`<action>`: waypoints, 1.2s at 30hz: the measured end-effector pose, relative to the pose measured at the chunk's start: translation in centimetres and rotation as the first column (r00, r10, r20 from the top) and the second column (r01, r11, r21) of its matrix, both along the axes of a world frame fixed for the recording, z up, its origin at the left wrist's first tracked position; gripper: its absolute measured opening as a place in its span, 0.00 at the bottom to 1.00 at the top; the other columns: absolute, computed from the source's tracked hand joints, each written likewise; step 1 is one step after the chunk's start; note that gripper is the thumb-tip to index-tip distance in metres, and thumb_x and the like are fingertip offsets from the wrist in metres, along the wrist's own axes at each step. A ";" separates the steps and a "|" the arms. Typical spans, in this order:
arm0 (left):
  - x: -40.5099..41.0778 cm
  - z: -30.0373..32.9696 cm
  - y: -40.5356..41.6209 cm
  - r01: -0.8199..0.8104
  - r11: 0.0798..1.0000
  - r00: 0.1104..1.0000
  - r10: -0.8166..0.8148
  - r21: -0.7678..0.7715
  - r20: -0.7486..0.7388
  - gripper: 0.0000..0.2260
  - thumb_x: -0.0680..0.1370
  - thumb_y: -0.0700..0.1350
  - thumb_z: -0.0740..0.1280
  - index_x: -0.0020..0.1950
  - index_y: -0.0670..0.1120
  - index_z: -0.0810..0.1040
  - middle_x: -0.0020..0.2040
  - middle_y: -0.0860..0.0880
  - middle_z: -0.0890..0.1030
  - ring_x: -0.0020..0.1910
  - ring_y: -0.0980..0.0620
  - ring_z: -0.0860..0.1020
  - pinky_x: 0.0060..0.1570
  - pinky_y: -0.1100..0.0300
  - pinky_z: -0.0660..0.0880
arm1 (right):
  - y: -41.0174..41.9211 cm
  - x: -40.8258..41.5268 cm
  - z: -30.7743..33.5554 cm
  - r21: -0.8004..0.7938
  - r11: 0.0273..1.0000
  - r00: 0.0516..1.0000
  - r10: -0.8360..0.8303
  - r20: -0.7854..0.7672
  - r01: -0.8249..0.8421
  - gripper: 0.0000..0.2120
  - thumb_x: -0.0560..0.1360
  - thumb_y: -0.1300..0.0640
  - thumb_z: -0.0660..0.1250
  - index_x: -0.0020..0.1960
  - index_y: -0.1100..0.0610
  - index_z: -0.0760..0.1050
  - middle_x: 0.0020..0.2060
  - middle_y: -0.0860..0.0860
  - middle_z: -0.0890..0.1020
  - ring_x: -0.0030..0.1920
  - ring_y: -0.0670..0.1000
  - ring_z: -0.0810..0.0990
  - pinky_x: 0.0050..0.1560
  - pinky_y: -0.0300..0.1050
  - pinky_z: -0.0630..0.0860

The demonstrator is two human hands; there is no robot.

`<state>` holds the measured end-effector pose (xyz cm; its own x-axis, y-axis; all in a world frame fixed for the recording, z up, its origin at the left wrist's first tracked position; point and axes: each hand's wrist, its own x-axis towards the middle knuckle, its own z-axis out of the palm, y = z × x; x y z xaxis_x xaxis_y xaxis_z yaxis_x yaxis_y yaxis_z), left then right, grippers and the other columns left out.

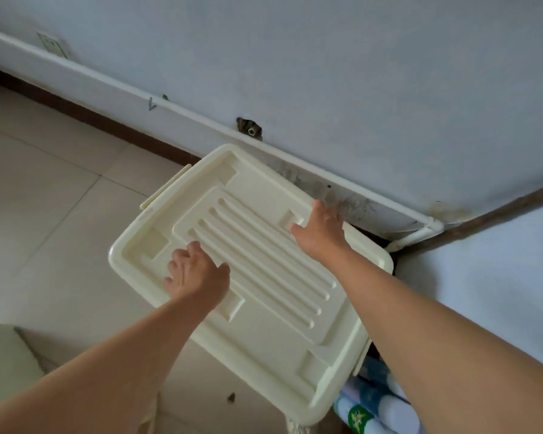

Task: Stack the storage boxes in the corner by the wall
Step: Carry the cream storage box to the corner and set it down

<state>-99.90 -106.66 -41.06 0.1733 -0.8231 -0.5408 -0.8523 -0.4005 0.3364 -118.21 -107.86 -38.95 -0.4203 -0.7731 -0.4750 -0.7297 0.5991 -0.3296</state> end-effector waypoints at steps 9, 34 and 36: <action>7.5 -1.3 -0.2 0.476 0.878 0.872 -0.479 0.055 0.097 0.31 0.76 0.53 0.65 0.74 0.47 0.57 0.71 0.44 0.62 0.72 0.43 0.61 0.68 0.47 0.60 | 8.0 8.7 -1.1 0.025 0.965 0.964 -0.264 0.046 0.263 0.28 0.77 0.51 0.61 0.72 0.60 0.56 0.69 0.59 0.63 0.69 0.59 0.61 0.65 0.50 0.64; 14.5 -15.3 -0.5 0.942 0.334 0.287 -0.859 0.040 0.423 0.29 0.72 0.58 0.69 0.69 0.51 0.63 0.65 0.45 0.67 0.65 0.44 0.66 0.65 0.49 0.61 | 15.6 21.8 -17.4 0.098 0.978 0.958 -0.153 -0.242 0.181 0.26 0.69 0.56 0.72 0.63 0.59 0.66 0.59 0.57 0.70 0.59 0.58 0.69 0.58 0.48 0.68; 15.0 -16.0 -0.5 0.961 0.275 0.238 -0.848 0.010 0.473 0.27 0.72 0.58 0.69 0.67 0.50 0.64 0.62 0.45 0.68 0.62 0.45 0.69 0.63 0.50 0.63 | 15.6 22.3 -18.1 0.122 0.990 0.948 -0.034 -0.315 0.076 0.24 0.68 0.63 0.69 0.62 0.60 0.67 0.57 0.58 0.70 0.57 0.59 0.70 0.55 0.49 0.68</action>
<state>-84.93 -107.16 -57.06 -0.6751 -0.6182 -0.4026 -0.6347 0.7649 -0.1101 -95.89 -92.26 -57.06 -0.6034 -0.6847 -0.4088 -0.7480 0.6637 -0.0074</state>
